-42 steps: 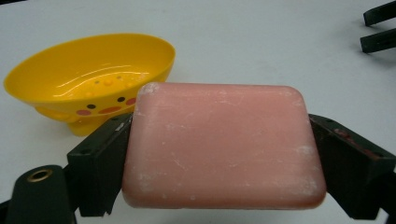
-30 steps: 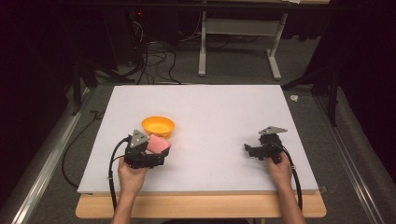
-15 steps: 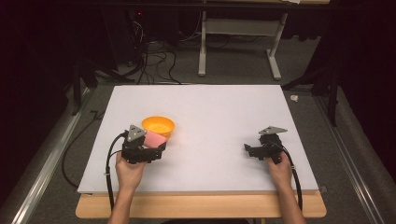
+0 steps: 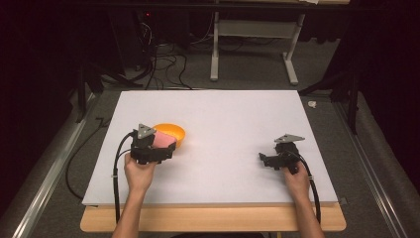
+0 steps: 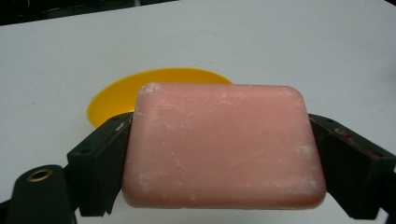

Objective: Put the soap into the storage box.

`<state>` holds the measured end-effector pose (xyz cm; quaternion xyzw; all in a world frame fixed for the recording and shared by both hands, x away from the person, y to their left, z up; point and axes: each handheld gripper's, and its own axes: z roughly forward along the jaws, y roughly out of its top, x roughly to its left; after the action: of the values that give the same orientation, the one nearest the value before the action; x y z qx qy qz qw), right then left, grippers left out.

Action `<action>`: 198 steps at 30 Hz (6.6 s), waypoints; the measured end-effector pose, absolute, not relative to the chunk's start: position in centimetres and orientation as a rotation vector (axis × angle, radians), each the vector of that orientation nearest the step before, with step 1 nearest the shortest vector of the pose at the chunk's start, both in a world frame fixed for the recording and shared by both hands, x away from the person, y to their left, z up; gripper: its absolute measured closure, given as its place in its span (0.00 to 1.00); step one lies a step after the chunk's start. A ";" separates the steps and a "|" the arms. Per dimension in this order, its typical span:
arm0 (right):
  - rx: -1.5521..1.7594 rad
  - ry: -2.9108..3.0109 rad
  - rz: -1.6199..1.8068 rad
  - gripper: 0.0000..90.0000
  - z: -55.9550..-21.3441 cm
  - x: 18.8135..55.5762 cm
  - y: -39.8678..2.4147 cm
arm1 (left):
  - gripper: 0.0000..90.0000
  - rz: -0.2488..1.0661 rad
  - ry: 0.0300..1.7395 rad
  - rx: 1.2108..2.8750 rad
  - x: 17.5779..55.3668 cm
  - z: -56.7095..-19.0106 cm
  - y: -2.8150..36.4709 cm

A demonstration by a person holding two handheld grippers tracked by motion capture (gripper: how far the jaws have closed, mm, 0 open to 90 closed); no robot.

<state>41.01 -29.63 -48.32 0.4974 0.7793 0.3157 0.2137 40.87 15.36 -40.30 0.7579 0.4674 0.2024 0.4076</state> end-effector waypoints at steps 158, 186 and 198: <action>1.378 2.163 0.876 0.16 -48.3 41.0 -29.6 | 0.21 0.448 0.977 1.926 38.3 -41.0 12.3; 1.378 2.164 0.875 0.16 -48.3 41.0 -29.6 | 0.21 0.389 0.907 1.955 37.2 -42.0 10.2; 1.378 2.164 0.875 0.16 -48.3 41.0 -29.6 | 0.21 0.355 0.876 1.986 37.3 -42.9 8.7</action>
<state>41.01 -29.64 -48.32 0.4966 0.7799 0.3153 0.2137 37.29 8.71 -42.90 0.8046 0.3548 0.1437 0.4539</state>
